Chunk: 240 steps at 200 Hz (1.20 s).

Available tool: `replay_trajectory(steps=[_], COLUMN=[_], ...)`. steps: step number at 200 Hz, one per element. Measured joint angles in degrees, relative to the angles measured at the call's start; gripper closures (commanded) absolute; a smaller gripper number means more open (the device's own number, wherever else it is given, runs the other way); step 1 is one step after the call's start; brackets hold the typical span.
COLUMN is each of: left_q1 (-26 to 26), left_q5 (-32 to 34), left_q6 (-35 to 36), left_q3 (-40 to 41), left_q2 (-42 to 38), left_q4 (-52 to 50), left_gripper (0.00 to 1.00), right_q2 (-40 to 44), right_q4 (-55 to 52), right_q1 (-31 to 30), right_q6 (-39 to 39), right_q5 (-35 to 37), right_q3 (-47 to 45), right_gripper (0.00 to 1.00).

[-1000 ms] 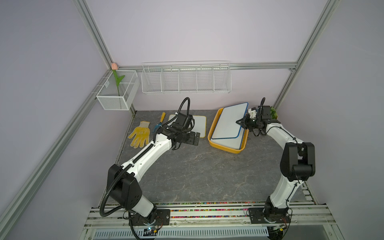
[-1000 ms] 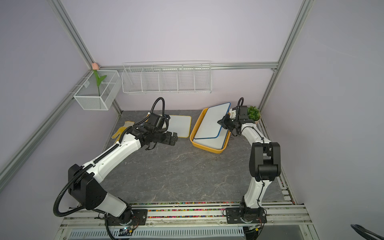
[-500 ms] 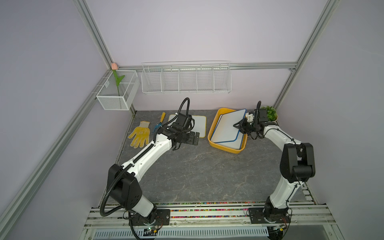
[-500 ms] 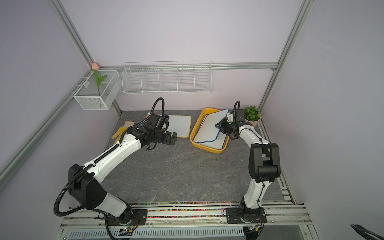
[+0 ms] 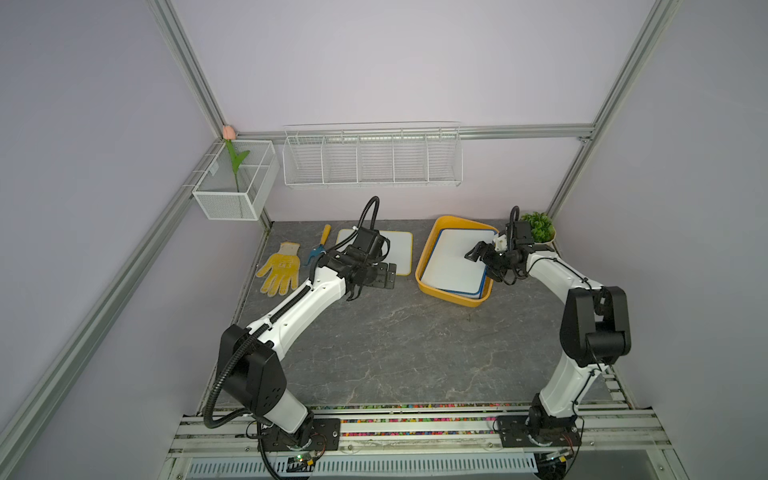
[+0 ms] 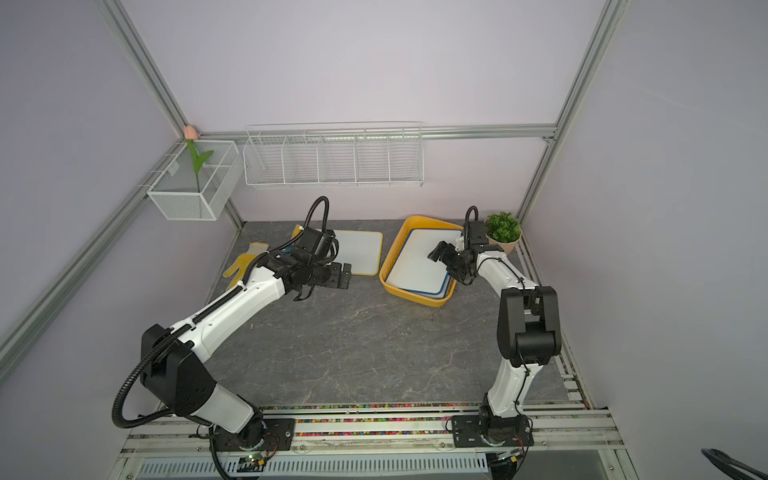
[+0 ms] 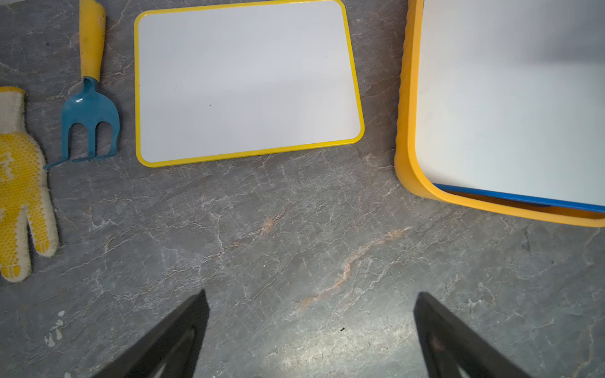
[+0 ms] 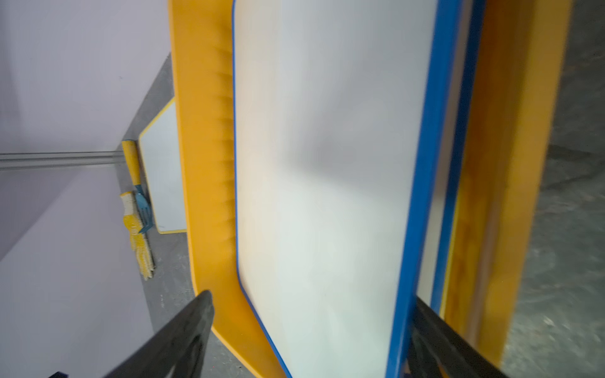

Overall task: Put the whiteboard into the storage box
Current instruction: Place the whiteboard in the storage box, then adjust the storage box at the center of the board.

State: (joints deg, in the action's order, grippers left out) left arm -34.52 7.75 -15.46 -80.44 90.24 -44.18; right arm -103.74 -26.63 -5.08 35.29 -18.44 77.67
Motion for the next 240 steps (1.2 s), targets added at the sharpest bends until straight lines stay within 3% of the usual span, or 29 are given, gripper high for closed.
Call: replay_trajectory(steps=[63,83,109,127,161,190,213,240], left_q1=[0.74,0.94,1.16,2.01,7.65,12.46,13.40,15.61], left_q5=[0.42,0.79,1.14,0.98,-1.64,-4.63,-6.08,-6.36], left_q6=[-5.42,-7.63,-11.52,-14.93,-22.99,-28.13,-28.41,-26.34], left_q3=[1.27,4.02,8.87,11.67,18.78,24.63,23.30,15.63], left_q2=[-0.20,-0.48,-1.20,-2.03,-6.12,-8.81,-7.28,-1.01], left_q4=[0.28,2.10,5.84,8.00,12.87,17.57,18.12,17.73], left_gripper=[0.01,0.01,0.01,0.01,0.01,0.01,0.01,0.01], right_q2=[7.54,14.73,26.56,28.65,19.12,6.93,-1.92,-9.60], right_q4=[-7.34,-3.19,6.45,13.00,21.38,23.04,22.67,21.55], right_q1=[-2.32,-4.13,-11.56,-18.67,-28.87,-31.32,-31.41,-32.04], right_q6=[-5.88,-7.06,-9.73,-13.55,-23.67,-29.18,-30.67,-29.03], right_q5=[17.27,21.90,26.05,27.61,28.50,26.10,24.63,24.81], right_q3=[0.48,-5.29,-16.22,-18.93,-15.04,-6.25,3.30,12.98], right_gripper=[0.11,0.11,0.11,0.11,0.11,0.11,0.11,0.11])
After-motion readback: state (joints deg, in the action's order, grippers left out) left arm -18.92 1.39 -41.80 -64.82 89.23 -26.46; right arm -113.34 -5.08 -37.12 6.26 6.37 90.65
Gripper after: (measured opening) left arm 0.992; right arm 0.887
